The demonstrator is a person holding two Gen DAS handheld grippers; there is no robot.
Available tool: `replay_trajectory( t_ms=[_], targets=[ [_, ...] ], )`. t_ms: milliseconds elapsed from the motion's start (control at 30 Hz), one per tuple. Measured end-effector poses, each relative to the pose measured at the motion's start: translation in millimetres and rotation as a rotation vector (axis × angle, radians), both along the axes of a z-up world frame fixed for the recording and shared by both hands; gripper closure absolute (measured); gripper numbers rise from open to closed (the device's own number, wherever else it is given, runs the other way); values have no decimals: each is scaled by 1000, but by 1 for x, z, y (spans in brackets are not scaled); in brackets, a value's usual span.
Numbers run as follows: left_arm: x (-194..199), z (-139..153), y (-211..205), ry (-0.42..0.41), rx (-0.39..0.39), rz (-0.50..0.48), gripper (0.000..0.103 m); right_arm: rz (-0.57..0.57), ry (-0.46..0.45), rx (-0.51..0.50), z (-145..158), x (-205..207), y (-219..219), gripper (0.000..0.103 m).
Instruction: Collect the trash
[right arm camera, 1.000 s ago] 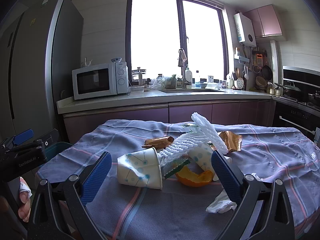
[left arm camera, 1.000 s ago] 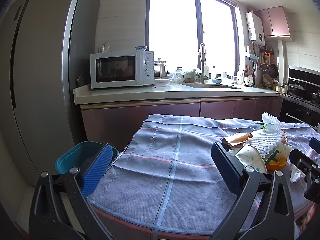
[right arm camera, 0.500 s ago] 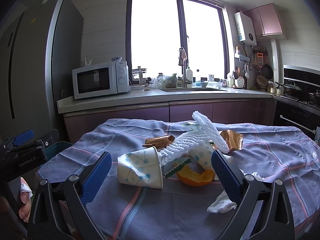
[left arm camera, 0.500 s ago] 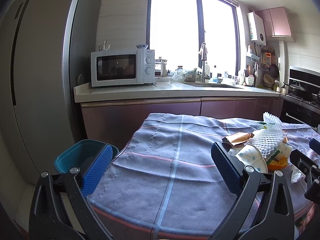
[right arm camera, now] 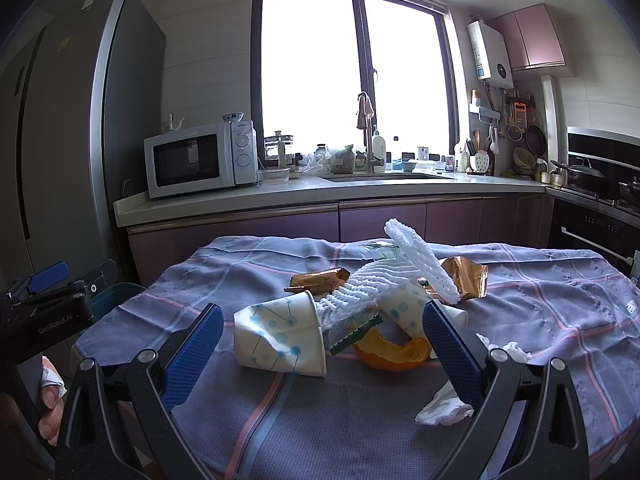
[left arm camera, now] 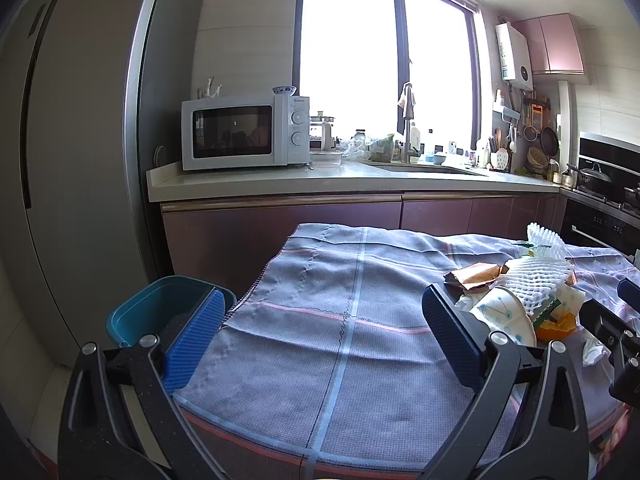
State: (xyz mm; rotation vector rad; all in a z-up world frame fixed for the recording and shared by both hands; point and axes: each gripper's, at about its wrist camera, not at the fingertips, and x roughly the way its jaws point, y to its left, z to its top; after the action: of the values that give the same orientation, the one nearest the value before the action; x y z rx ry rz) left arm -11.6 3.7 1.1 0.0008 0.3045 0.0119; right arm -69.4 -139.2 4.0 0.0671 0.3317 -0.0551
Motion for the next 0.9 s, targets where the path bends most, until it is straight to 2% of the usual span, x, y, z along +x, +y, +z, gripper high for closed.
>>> replay_trajectory(
  t_ms=[900],
  targets=[
    [10, -8, -8, 45, 4, -16, 6, 9, 22, 25, -5, 7, -9, 7]
  ],
)
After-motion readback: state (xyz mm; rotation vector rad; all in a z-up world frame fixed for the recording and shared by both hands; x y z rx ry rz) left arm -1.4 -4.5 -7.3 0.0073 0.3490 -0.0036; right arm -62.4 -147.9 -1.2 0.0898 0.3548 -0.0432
